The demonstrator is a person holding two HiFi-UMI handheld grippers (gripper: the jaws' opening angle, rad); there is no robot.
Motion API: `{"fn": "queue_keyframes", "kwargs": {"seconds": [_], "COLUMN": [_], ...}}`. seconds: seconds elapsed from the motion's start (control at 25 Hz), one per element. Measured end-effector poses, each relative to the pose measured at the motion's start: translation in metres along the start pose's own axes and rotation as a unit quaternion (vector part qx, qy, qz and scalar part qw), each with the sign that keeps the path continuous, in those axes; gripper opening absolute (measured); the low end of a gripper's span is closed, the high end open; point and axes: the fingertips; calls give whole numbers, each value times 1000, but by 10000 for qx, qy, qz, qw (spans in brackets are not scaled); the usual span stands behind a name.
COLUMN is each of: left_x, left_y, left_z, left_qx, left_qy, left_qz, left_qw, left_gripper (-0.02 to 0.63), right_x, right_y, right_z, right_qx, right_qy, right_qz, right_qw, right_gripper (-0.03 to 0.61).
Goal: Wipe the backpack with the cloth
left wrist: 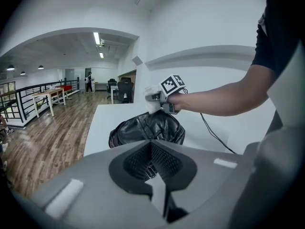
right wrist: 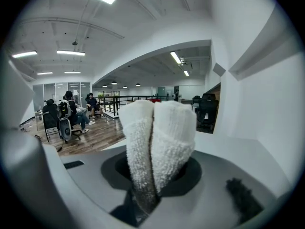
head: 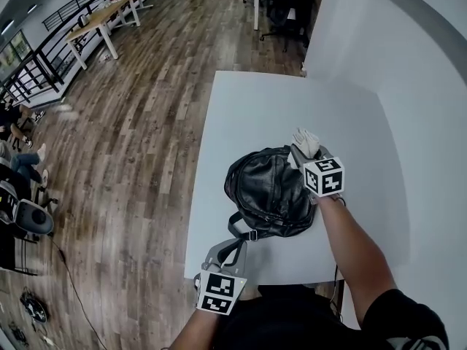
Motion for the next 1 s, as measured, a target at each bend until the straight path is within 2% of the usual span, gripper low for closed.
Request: {"fn": "queue_keyframes", "kwargs": {"seconds": [0.24, 1.0], "left_x": [3, -3], "left_y": [-4, -16], "left_z": [-5, -6], "left_qx": [90, 277], "left_qy": [125, 165], "left_qz": [-24, -201], "left_qw": [9999, 9993], "left_gripper": [6, 6], "right_x": [-21, -73], "right_y": [-7, -14], "right_z": [-15, -47], "right_qx": [94, 246], "right_qy": [118, 545], "right_qz": [-181, -515], "right_qw": [9997, 9969], "right_gripper": [98, 98]}}
Point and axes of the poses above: the fingertips, and each gripper's own axes: x forward along the fingers, z to its left, y out of its underside, and after that the axes turned 14 degrees about x, right-handed
